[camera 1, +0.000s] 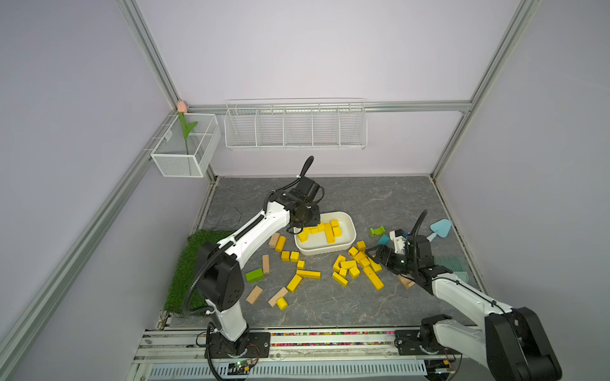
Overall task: Pick out the yellow building blocks
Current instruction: Place the building block in the storage box.
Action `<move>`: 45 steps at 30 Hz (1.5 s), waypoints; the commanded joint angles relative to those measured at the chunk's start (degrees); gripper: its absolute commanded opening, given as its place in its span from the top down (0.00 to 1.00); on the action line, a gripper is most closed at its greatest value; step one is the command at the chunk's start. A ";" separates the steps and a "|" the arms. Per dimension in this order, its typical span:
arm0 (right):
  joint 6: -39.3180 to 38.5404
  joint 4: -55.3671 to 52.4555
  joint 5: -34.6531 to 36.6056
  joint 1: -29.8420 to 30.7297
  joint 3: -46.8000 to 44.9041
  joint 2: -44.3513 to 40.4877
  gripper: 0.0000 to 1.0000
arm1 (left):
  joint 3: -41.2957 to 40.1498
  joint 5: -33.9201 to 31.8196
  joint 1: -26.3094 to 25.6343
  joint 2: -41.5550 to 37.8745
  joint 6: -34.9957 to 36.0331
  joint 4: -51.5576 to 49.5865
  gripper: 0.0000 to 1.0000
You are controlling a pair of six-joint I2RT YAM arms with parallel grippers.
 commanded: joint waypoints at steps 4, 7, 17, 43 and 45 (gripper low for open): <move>0.68 1.48 -0.48 -0.27 -1.00 0.33 0.03 | 12.31 -0.51 -2.40 11.90 4.12 -4.41 0.71; 0.75 1.95 -0.82 -0.32 -0.62 1.74 0.03 | 17.58 0.70 -2.85 16.91 4.25 -4.57 0.71; 0.86 2.45 -1.10 -0.32 -0.55 2.67 0.03 | 34.30 4.28 -4.25 30.45 2.85 -6.52 0.71; 0.97 3.58 -1.63 -0.32 -1.10 2.84 0.02 | 38.87 5.68 -5.22 37.33 -2.60 -2.92 0.70; 0.97 3.60 -1.63 -0.31 -1.07 2.86 0.02 | 38.86 5.23 -5.22 37.46 -2.68 -2.62 0.69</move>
